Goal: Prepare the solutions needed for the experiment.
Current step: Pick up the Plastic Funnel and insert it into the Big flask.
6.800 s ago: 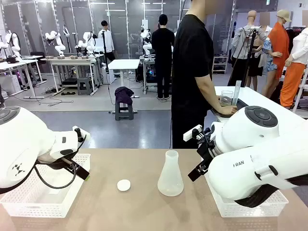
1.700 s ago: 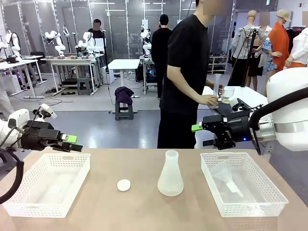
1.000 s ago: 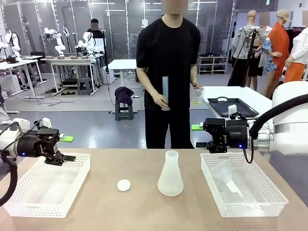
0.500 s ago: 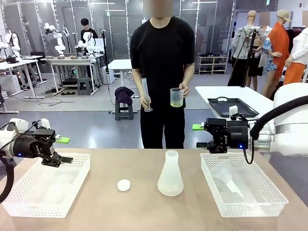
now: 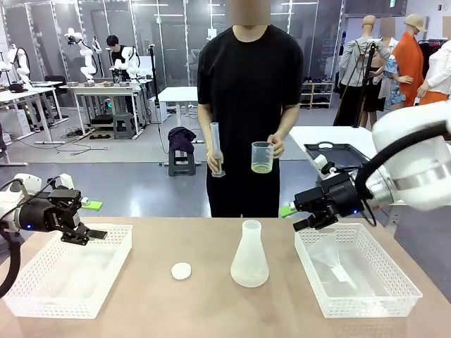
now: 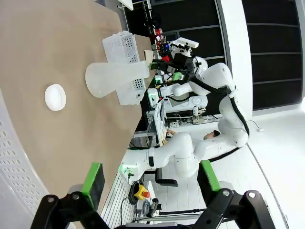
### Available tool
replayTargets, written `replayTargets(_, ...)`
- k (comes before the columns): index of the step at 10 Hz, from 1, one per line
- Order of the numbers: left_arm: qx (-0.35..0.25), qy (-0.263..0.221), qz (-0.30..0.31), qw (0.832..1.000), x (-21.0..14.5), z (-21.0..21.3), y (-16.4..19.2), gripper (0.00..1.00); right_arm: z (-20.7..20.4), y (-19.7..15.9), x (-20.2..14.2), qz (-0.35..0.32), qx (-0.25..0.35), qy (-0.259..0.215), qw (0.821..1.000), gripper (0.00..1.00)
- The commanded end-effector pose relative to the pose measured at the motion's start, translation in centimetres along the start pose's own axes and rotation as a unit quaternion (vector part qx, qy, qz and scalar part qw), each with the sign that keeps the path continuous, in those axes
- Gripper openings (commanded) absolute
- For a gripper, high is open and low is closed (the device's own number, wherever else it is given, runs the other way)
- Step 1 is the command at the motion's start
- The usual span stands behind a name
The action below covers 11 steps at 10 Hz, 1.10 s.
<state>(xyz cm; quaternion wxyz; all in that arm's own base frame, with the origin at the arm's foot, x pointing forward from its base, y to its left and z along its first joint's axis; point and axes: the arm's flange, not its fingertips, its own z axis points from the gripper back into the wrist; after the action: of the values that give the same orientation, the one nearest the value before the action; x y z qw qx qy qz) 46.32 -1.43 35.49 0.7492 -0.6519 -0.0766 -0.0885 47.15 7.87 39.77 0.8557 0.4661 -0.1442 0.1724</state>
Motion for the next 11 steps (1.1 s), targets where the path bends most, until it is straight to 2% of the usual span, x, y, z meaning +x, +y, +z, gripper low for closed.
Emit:
replayTargets(1,0.004,-0.006,0.000,1.000,0.2,-0.2,0.0,1.00,4.4,1.3,4.4,0.091,-0.050,0.043,0.994,1.00)
replayTargets(2,0.004,-0.006,0.000,1.000,0.2,-0.2,0.0,1.00,4.8,1.6,5.4,0.127,-0.059,0.075,0.987,1.00)
replayTargets(4,0.004,-0.006,0.000,1.000,0.2,-0.2,0.0,1.00,4.8,1.7,6.2,0.159,-0.080,0.145,0.973,1.00)
replayTargets(5,0.004,-0.006,0.000,1.000,0.2,-0.2,0.0,1.00,3.2,1.1,5.1,0.094,-0.066,0.109,0.987,1.00)
replayTargets(9,0.004,-0.006,0.000,1.000,0.2,-0.2,0.0,1.00,3.2,1.1,5.1,0.094,-0.066,0.109,0.987,1.00)
replayTargets(10,0.004,-0.006,0.000,1.000,0.2,-0.2,0.0,1.00,3.7,1.0,5.2,0.092,-0.067,0.120,0.986,1.00)
replayTargets(11,0.004,-0.006,0.000,1.000,0.2,-0.2,0.0,1.00,3.5,1.0,5.9,0.168,-0.073,0.180,0.967,1.00)
